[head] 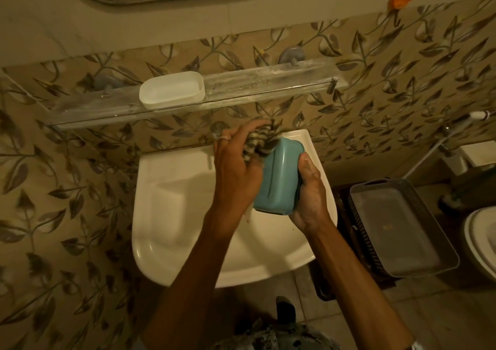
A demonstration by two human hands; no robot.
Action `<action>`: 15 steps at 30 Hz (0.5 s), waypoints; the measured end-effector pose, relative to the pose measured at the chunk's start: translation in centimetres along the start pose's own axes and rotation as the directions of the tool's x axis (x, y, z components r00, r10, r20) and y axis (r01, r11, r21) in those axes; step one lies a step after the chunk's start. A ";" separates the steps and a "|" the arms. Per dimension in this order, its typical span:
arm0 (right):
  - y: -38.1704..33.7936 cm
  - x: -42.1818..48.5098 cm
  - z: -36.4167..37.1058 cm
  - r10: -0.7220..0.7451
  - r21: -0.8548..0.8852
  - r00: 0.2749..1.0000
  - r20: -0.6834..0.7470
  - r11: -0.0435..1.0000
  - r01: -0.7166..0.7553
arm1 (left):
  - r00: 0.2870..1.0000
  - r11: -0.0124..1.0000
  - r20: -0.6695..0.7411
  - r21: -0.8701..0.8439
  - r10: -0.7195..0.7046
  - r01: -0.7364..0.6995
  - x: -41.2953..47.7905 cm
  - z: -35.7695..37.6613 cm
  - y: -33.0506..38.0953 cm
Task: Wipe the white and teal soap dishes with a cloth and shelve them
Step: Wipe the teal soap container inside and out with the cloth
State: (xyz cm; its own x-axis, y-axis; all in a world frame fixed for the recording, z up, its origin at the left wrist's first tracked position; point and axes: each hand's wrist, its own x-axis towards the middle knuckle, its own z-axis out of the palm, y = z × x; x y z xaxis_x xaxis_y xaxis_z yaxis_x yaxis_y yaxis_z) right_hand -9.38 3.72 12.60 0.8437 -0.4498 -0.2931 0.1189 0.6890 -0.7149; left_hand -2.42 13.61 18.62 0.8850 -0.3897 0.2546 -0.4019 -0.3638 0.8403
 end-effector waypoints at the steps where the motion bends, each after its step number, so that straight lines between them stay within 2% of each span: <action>1: 0.0 0.0 -0.2 0.003 0.013 1.000 0.001 1.000 -0.003 | 0.999 0.999 0.024 -0.035 -0.030 0.030 -0.2 -0.2 -0.4; 5: -0.2 0.0 -0.8 -0.003 0.064 0.999 -0.051 0.998 0.006 | 0.992 0.989 0.076 -0.102 -0.100 0.108 -2.9 -0.6 -1.7; 10: -1.4 0.2 -1.3 -0.030 0.066 0.994 -0.107 0.997 0.037 | 0.977 0.988 0.209 -0.145 -0.028 0.060 -8.3 -0.9 -2.2; 13: -2.2 0.6 -1.6 -0.030 0.104 0.994 -0.106 0.994 0.041 | 0.919 0.941 0.389 -0.284 -0.064 0.186 -9.8 -1.8 -2.4; 15: -2.8 0.8 -1.5 -0.044 0.110 0.995 -0.094 0.992 0.054 | 0.912 0.908 0.398 -0.341 -0.096 0.244 -9.9 -2.4 -2.2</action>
State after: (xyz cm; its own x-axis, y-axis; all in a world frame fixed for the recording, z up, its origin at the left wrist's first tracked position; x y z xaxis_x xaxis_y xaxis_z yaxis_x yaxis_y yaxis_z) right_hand -9.83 0.60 13.40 0.7844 -0.5312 -0.3202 0.2214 0.7220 -0.6555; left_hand -9.70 20.27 15.35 0.7523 -0.6577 -0.0387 -0.0688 -0.1369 0.9882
